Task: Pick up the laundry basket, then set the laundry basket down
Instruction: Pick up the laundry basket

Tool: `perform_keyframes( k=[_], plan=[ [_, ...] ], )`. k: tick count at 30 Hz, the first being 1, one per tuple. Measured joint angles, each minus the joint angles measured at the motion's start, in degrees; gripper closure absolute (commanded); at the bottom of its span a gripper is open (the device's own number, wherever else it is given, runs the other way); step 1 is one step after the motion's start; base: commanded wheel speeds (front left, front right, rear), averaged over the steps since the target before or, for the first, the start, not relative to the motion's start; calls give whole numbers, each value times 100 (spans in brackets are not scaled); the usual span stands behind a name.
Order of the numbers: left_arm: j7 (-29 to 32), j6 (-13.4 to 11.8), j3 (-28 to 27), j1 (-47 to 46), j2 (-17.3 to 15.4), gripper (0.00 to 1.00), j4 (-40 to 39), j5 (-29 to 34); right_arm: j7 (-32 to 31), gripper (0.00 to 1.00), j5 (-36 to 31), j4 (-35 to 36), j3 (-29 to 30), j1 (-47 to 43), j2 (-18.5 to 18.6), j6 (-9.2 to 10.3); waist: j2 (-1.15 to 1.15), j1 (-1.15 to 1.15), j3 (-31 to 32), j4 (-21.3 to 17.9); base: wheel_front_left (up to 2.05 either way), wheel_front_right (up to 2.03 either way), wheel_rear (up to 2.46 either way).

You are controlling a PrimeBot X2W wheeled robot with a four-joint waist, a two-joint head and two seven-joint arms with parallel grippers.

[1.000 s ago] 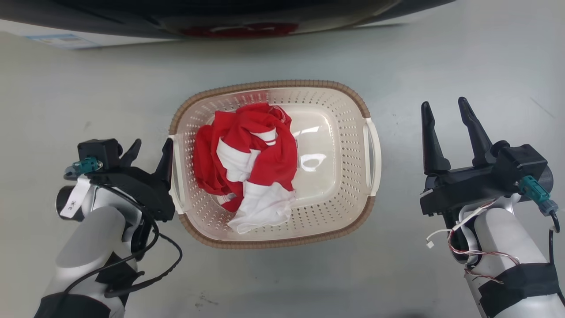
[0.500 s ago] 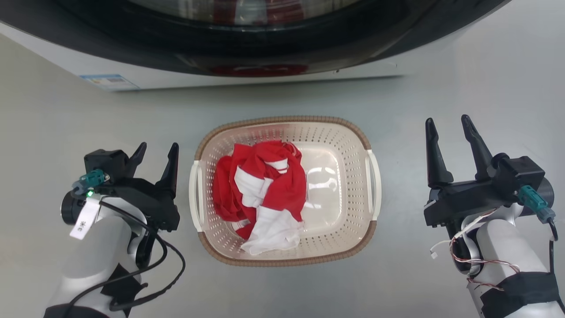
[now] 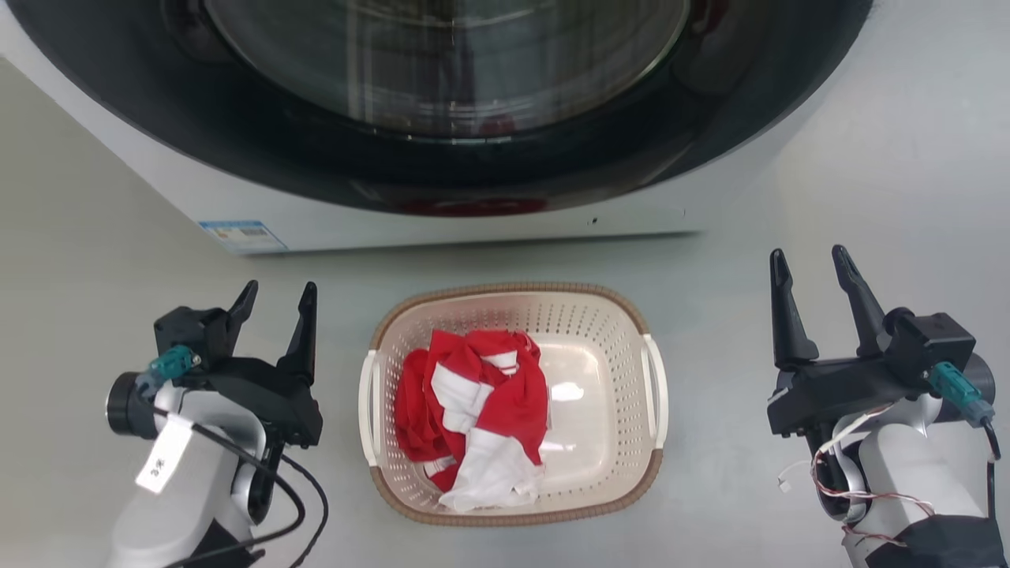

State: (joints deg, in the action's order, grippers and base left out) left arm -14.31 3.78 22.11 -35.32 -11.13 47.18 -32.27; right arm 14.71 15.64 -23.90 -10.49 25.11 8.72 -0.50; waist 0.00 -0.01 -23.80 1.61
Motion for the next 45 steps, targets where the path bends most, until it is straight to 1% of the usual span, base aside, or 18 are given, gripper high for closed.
perform_keyframes(
  k=[4,9,13,22,32,36,37,43,45],
  plan=[
    [0,-134,-56,298,-48,0,-424,115,0,0,-7,4,32,-130,12,0,0,0,313,-4,0,0,0],
    [0,-281,-141,667,-183,0,-1027,233,0,0,-26,115,73,-260,64,0,0,-1,679,-14,0,0,0],
    [0,-366,-202,978,-197,0,-1516,376,0,0,-66,222,101,-392,97,5,0,-1,933,-21,0,0,0],
    [-1,-739,-355,1858,-355,0,-2568,568,0,0,-134,494,101,-773,105,52,-1,-1,1419,-33,0,0,0],
    [-2,-934,-480,2746,-398,0,-3462,739,0,0,-148,736,131,-1440,103,109,0,0,1888,-54,0,0,0],
    [-2,-948,-513,3056,-396,0,-3695,762,0,0,-148,825,121,-1681,101,134,-1,0,2042,-56,0,0,0],
    [-2,-988,-513,3125,-394,0,-3744,770,0,0,-148,854,120,-1729,100,136,-1,0,2076,-57,0,0,0],
    [-2,-992,-582,3423,-408,0,-3962,784,0,0,-149,1039,67,-1982,82,159,-1,0,2253,-63,0,0,0],
    [-1,-1039,-627,3518,-410,0,-4043,784,0,0,-149,1091,64,-2052,82,160,0,0,2307,-66,0,0,0]
  ],
)
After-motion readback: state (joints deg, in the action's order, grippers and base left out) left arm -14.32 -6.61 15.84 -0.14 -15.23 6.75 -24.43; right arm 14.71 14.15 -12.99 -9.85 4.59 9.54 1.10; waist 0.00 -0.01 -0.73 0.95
